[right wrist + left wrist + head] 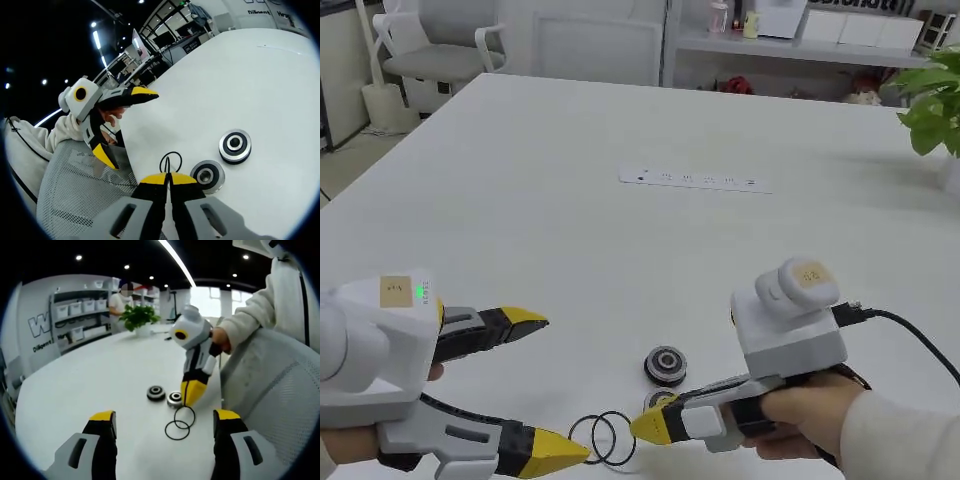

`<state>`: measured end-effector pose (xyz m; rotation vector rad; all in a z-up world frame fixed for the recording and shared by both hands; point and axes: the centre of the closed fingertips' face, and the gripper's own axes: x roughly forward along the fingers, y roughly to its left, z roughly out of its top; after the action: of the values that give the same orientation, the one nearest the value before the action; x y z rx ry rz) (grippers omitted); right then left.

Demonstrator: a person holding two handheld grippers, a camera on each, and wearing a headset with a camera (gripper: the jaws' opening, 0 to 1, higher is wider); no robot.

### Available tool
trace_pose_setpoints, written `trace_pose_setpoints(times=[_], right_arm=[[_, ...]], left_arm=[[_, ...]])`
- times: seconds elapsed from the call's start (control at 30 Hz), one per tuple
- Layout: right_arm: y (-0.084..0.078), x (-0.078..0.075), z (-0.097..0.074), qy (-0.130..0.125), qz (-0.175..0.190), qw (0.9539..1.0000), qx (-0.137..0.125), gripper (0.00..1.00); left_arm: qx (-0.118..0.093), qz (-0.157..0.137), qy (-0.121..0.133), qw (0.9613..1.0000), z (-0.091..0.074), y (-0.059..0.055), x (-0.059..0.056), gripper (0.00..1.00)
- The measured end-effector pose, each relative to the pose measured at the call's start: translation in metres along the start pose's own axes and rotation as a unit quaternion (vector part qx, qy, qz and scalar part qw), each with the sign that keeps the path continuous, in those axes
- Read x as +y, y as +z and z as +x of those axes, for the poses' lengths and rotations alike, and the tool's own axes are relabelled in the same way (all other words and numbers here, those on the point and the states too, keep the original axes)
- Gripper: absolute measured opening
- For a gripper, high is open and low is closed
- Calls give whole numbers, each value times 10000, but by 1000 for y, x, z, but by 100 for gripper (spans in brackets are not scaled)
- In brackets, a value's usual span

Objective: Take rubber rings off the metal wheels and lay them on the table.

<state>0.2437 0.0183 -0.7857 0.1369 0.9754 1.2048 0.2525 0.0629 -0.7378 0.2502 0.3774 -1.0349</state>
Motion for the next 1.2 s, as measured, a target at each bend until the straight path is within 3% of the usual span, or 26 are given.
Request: trace_pose_setpoints(times=[0.87,1.2], right_arm=[[7,-12,-4,-292,-314,9990,-121,4],[24,-19,-17,-382,-258,9978,-466,5]], left_arm=[[42,-9,-17,10000,0,-3,0,80],[48,-4,-15,10000,0,-2,-1,80]])
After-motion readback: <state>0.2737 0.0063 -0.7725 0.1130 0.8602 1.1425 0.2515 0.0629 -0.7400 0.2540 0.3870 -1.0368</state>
